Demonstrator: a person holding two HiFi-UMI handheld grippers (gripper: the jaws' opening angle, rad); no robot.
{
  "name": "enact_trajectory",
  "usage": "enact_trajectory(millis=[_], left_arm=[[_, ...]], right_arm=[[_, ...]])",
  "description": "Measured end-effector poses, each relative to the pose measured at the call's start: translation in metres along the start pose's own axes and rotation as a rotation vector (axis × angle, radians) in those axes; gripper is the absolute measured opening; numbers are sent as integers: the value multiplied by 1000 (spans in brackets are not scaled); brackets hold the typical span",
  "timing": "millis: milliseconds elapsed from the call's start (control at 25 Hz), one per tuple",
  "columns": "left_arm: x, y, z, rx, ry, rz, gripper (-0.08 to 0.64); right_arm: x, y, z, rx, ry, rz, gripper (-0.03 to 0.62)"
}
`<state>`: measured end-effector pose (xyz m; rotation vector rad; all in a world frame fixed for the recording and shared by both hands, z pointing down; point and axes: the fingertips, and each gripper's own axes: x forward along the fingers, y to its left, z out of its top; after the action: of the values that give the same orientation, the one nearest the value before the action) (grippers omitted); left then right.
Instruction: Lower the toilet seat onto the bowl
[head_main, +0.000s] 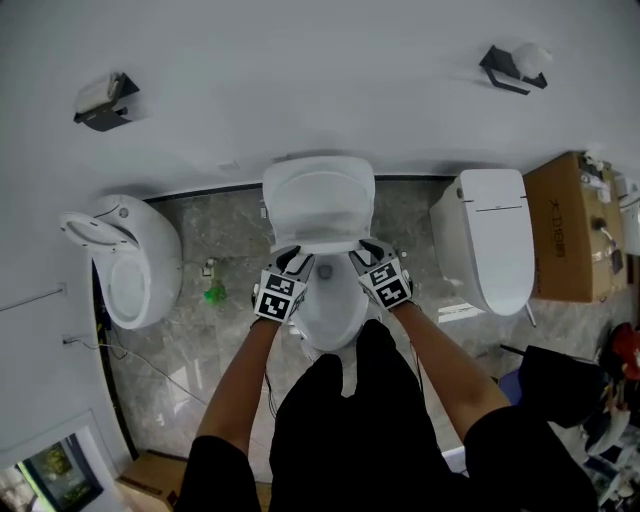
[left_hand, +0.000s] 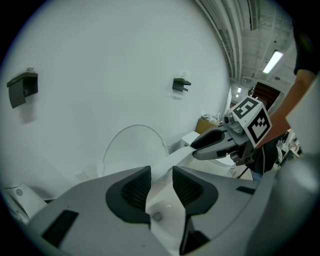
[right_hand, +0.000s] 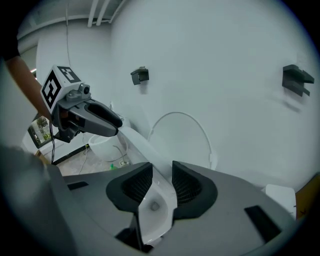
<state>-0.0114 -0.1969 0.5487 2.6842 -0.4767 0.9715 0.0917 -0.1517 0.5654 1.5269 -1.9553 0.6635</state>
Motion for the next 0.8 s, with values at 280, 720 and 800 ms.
enact_trajectory(millis=[280,720,800], left_arm=[[-18,-27,-28,39,-12,-3,140],[-32,-68,-72,20,-61,21,140],[-37,-75,-83,0,-68,47,143]], right_arm=[[-16,27,-30,11,6,-57,117],[-35,55,-78,-24,70,-56,118],[-35,64,-90,-74,99,-28,121]])
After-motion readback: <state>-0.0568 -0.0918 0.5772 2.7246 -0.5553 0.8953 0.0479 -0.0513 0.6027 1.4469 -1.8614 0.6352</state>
